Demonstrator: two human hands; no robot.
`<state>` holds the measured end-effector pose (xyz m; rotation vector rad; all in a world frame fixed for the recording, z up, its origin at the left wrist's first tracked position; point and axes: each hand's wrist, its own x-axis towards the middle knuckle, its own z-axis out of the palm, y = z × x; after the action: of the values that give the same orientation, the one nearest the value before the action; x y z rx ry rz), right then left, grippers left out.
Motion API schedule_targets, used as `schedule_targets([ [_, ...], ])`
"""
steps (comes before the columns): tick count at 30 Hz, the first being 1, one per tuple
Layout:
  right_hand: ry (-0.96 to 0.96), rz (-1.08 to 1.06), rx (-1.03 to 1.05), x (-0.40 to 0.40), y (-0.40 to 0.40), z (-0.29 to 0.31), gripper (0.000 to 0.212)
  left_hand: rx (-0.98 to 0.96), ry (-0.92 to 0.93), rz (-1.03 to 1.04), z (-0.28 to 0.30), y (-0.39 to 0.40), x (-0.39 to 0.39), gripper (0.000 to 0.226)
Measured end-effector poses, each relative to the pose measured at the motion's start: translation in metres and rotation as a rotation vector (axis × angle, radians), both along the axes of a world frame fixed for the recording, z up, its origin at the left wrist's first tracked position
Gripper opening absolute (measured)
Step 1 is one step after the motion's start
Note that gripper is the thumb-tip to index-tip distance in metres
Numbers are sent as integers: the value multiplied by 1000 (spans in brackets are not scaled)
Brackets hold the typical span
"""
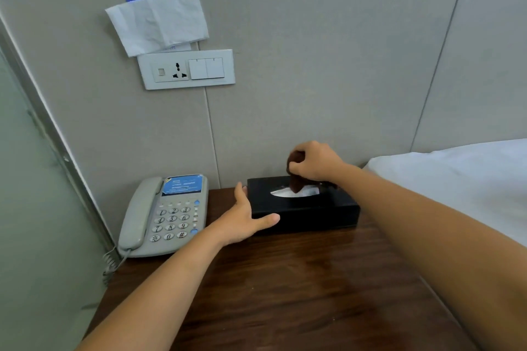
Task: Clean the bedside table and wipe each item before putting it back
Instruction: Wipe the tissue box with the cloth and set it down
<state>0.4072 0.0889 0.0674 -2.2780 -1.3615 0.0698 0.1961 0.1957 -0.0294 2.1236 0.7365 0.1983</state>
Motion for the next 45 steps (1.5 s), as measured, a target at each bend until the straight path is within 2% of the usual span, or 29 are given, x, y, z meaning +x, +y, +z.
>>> schedule_targets([
  [4, 9, -117, -36, 28, -52, 2, 23, 14, -30, -24, 3, -9, 22, 121],
  [10, 49, -115, -206, 41, -115, -10, 27, 51, -43, -16, 5, -13, 51, 104],
  [13, 71, -164, -125, 39, -116, -29, 29, 108, -53, 43, 4, -13, 59, 96],
  [15, 96, -190, -66, 39, -113, -38, 26, 177, -65, 106, 2, -14, 61, 98],
  [20, 141, -205, 32, 41, -111, -51, 30, 241, -20, 180, -3, -15, 68, 130],
  [24, 171, -187, 79, 44, -112, -55, 42, 245, 2, 196, 3, -23, 72, 102],
  [29, 231, -173, 148, 43, -123, -50, 46, 410, -57, 234, 10, -38, 74, 100],
  [32, 196, -154, 195, 39, -136, -36, 45, 535, -146, 148, 28, -57, 77, 92],
  [38, 154, -136, 218, 18, -183, -3, 24, 398, -306, -35, 69, -106, 86, 72],
  [41, 129, -170, 232, 8, -216, 13, 13, 405, -334, -124, 83, -135, 93, 67],
  [45, 138, -240, 200, -3, -267, 33, 8, 400, -354, -240, 102, -178, 111, 62],
])
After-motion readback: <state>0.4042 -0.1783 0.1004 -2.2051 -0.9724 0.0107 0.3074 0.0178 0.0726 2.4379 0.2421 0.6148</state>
